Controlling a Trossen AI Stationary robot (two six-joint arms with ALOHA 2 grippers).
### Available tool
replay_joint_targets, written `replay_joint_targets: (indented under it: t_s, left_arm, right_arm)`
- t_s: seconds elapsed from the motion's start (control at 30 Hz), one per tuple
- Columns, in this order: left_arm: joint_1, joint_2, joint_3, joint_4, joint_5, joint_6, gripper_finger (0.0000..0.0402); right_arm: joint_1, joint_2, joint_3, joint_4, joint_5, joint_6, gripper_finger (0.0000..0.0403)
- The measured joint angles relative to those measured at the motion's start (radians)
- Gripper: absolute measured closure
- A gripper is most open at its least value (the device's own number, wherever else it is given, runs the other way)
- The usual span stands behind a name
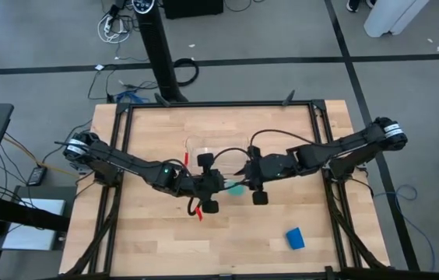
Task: Roll bandage
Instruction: Open the transparent zip bag
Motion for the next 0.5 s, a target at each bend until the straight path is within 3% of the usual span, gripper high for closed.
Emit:
replay_joint_targets:
  t_s: [0.5]
  left_arm:
    - [-0.002, 0.000, -0.001, 0.000, 0.000, -0.001, 0.0400]
  right_arm:
    - [-0.003, 0.090, 0.000, 0.134, 0.042, -0.088, 0.0287]
